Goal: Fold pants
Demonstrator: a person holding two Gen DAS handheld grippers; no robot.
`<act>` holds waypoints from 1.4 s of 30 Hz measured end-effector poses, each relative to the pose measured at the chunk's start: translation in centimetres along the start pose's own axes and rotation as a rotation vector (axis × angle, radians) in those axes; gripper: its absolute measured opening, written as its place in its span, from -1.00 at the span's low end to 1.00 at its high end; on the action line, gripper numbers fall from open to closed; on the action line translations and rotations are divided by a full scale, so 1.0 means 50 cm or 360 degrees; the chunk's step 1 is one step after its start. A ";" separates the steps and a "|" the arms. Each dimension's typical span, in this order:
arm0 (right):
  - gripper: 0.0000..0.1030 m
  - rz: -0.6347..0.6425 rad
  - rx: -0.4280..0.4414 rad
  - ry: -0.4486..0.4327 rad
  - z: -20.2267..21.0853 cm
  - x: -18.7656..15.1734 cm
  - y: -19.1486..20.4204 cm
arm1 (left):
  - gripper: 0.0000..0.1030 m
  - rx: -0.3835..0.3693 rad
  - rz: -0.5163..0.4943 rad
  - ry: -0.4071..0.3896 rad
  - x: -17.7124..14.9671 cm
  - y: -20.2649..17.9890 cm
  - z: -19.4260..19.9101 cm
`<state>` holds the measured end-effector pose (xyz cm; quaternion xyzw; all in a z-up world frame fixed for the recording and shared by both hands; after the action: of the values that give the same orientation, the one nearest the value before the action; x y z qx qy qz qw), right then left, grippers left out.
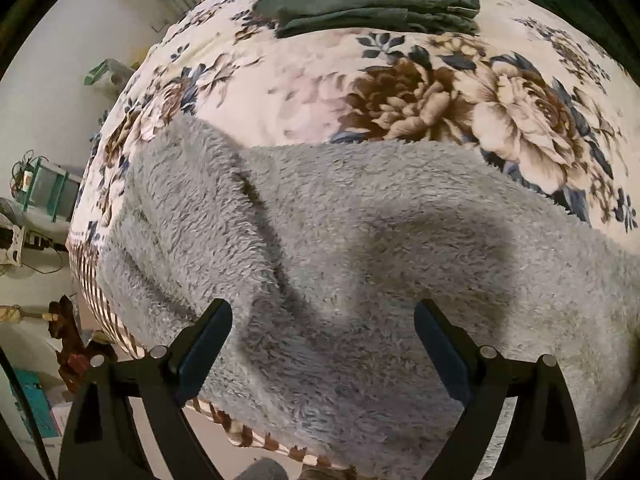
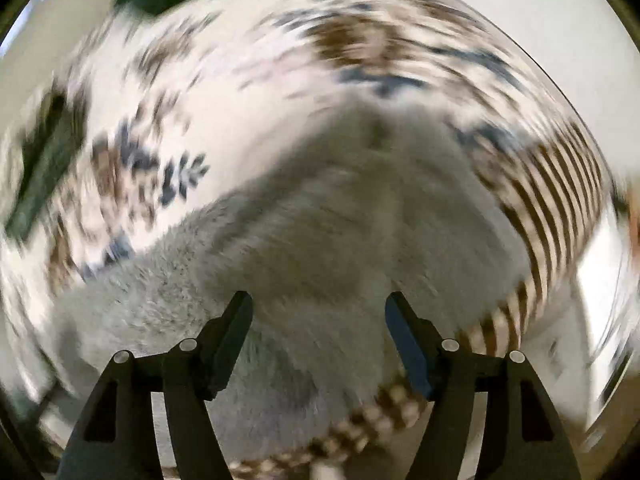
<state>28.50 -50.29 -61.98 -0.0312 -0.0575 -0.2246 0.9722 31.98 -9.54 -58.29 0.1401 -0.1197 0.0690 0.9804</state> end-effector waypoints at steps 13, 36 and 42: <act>-0.58 -0.0917 0.0001 0.0042 0.010 -0.073 -0.318 | 0.81 -0.0054 0.0131 0.0037 -0.001 0.007 -0.010; 0.52 0.0235 0.0097 0.0250 -0.015 -0.126 0.534 | 0.57 -0.0117 0.0354 0.0459 0.200 0.346 -0.242; 0.52 0.0279 0.0034 0.0281 -0.024 -0.166 0.589 | -0.73 -0.0407 0.0515 0.0115 0.171 0.447 -0.159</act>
<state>34.17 -20.38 -65.24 -0.0058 0.0289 -0.1401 0.9897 38.14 14.93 -57.75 -0.0090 -0.1132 0.2147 0.9700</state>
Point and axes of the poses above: each gripper's, at about its wrist camera, not at the fingertips, and z roughly against the way its jaws point, y to its left, x to its top, the point moved 2 cm from there along -z, roughly the way its jaws point, and after that the axes turned 1 degree about z, right-handed, at the moved point
